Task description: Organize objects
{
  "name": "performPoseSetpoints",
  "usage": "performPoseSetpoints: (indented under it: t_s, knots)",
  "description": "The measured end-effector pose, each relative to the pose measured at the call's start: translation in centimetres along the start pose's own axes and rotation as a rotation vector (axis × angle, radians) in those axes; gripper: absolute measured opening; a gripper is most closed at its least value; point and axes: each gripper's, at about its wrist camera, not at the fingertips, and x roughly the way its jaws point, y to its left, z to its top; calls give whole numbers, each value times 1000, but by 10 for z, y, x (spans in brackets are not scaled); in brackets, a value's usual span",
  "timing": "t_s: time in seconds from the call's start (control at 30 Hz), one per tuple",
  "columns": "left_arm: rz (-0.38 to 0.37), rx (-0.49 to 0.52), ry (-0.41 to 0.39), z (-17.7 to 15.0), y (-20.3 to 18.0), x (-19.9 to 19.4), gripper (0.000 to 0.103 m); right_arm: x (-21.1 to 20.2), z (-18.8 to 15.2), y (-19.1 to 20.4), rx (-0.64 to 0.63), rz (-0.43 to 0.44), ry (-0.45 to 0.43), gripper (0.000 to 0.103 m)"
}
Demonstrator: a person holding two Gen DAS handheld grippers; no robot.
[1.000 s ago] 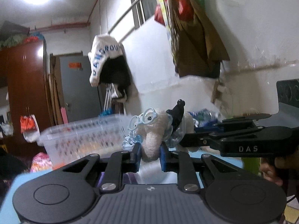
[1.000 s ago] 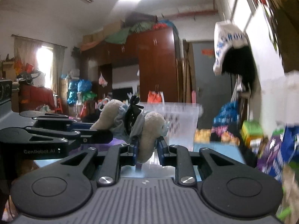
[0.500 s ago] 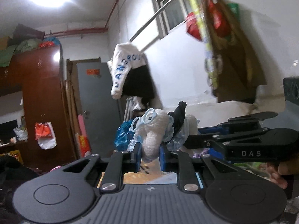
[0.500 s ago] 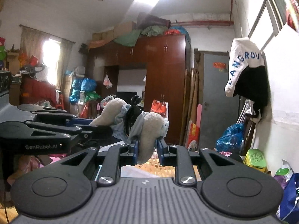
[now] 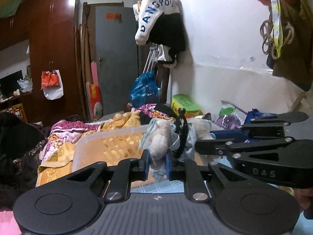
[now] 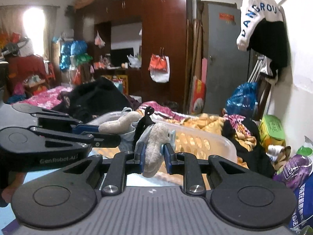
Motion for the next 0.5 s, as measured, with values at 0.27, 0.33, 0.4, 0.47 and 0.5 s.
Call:
performPoseSetpoints:
  t_s: [0.27,0.33,0.4,0.47,0.5]
  knots:
    - [55,26,4,-3,-3,6,25,3,10,-5,32,-2,32,46]
    - [119,51,-31,-5,-7,3,48,-3,9,-9,51,-50,24,65]
    - [132,48,-52,-7,-5,-7,60,-16,5,-13,72,-73,13,87]
    - [88,34,-85,-13,-1,-25,67,-40,-6,-15,89,-55,-42,103]
    - [76,25,-111,-18,1,-38,67,-56,-14,-15,95,-32,-79,103]
